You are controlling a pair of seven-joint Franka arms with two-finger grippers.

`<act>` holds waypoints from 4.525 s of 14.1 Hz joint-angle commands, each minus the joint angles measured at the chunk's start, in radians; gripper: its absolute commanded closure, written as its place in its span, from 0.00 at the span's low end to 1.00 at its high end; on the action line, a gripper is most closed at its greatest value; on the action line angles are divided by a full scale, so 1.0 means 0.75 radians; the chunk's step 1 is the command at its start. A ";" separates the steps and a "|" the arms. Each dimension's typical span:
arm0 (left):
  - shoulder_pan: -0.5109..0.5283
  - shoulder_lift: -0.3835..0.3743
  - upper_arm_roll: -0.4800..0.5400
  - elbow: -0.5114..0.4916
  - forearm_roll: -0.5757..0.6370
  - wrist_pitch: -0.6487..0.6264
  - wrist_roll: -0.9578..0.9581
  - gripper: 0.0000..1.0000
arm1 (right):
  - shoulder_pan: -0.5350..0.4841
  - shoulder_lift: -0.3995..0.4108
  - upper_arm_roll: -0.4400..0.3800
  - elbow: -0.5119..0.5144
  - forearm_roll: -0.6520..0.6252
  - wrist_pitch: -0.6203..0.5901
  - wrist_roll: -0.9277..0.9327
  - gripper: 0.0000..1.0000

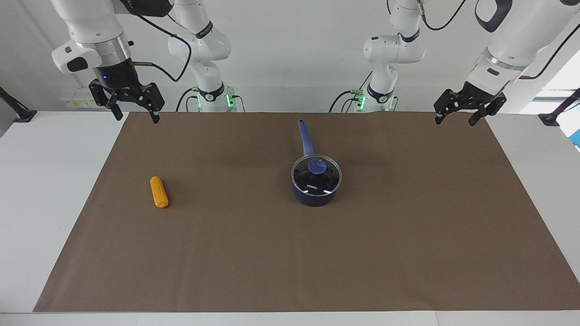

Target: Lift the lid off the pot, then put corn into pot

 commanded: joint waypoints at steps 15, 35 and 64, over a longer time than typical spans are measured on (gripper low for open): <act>-0.002 -0.040 -0.009 -0.035 0.003 -0.027 0.024 0.00 | -0.013 -0.006 0.001 -0.007 0.023 -0.005 0.011 0.00; -0.433 0.121 -0.027 -0.221 0.005 0.347 -0.464 0.00 | -0.031 -0.079 0.021 -0.105 0.033 -0.099 -0.003 0.00; -0.747 0.414 -0.025 -0.250 0.050 0.681 -1.005 0.97 | -0.227 0.379 0.009 -0.694 0.068 0.936 -1.124 0.00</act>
